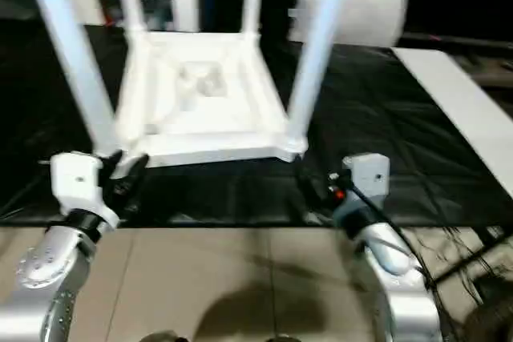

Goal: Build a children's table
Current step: Rotate leg to tighten

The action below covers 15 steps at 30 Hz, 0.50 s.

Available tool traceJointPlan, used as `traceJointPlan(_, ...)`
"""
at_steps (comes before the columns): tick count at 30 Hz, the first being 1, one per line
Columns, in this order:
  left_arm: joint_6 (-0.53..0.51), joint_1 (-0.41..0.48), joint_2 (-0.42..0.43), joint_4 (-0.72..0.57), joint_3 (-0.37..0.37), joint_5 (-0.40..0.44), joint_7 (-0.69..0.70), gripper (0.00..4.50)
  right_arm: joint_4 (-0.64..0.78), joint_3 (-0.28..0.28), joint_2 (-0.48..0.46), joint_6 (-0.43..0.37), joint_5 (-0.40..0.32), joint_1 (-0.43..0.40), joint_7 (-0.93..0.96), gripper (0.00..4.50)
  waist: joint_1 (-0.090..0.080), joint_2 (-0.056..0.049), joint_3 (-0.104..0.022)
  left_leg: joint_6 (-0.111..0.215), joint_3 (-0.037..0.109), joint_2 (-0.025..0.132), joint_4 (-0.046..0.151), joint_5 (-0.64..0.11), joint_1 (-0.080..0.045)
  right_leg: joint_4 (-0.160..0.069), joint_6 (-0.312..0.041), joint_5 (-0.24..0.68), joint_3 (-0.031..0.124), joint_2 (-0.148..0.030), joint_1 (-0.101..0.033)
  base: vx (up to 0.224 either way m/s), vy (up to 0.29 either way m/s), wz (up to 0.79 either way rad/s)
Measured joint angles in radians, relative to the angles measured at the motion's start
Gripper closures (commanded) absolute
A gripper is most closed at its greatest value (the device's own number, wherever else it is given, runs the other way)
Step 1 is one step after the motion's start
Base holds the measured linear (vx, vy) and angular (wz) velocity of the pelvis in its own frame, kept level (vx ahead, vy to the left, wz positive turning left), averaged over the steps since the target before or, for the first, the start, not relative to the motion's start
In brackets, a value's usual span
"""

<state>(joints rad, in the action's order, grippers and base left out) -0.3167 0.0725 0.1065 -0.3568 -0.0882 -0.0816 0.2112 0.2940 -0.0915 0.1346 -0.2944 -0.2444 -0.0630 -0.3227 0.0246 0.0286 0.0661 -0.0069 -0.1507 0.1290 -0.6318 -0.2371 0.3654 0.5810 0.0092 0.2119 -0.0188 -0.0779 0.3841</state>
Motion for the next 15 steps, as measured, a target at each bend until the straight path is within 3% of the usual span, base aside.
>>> traceJointPlan(3, -0.013, 0.008, 0.005, 0.002, 0.013, 0.012, -0.001, 1.69, 0.028, 0.020, -0.005, -0.129, -0.019, -0.008, 0.033, 0.00, -0.006, 0.001, 0.001, -0.004, 0.000, 0.001, 0.008, 0.003, 0.000, -0.003, 0.000, 0.000, -0.002, 0.001, 0.003, 0.000, 0.000, 0.00)
traceJointPlan(6, -0.005, 0.040, 0.010, -0.006, 0.020, 0.018, -0.002, 1.50, 0.051, 0.060, 0.006, -0.165, 0.021, -0.037, 0.061, 0.00, -0.007, 0.002, 0.001, -0.004, 0.000, 0.001, 0.010, 0.003, 0.000, -0.003, 0.000, 0.000, -0.002, 0.001, 0.003, 0.000, 0.000, 0.00)
traceJointPlan(13, 0.008, 0.083, 0.014, -0.043, 0.025, 0.006, 0.004, 0.84, 0.052, 0.090, 0.046, -0.139, 0.066, -0.031, 0.053, 0.00, -0.016, 0.015, 0.012, -0.004, 0.001, 0.001, 0.010, 0.002, -0.002, -0.008, 0.009, 0.007, -0.004, 0.001, 0.006, 0.000, 0.000, 0.00)
traceJointPlan(14, 0.008, 0.090, 0.013, -0.044, 0.025, 0.007, 0.002, 0.84, 0.052, 0.089, 0.044, -0.137, 0.065, -0.028, 0.055, 0.00, -0.020, 0.013, 0.016, -0.004, 0.005, 0.003, 0.010, 0.002, -0.005, -0.013, 0.010, 0.011, -0.015, -0.001, -0.001, 0.000, 0.000, 0.00)
traceJointPlan(15, 0.008, 0.098, 0.014, -0.045, 0.026, 0.008, 0.000, 0.79, 0.052, 0.084, 0.038, -0.136, 0.061, -0.026, 0.061, 0.00, -0.023, 0.006, 0.021, -0.005, 0.009, 0.010, 0.013, 0.002, -0.013, -0.025, 0.013, 0.020, -0.036, -0.001, -0.016, 0.000, 0.000, 0.00)
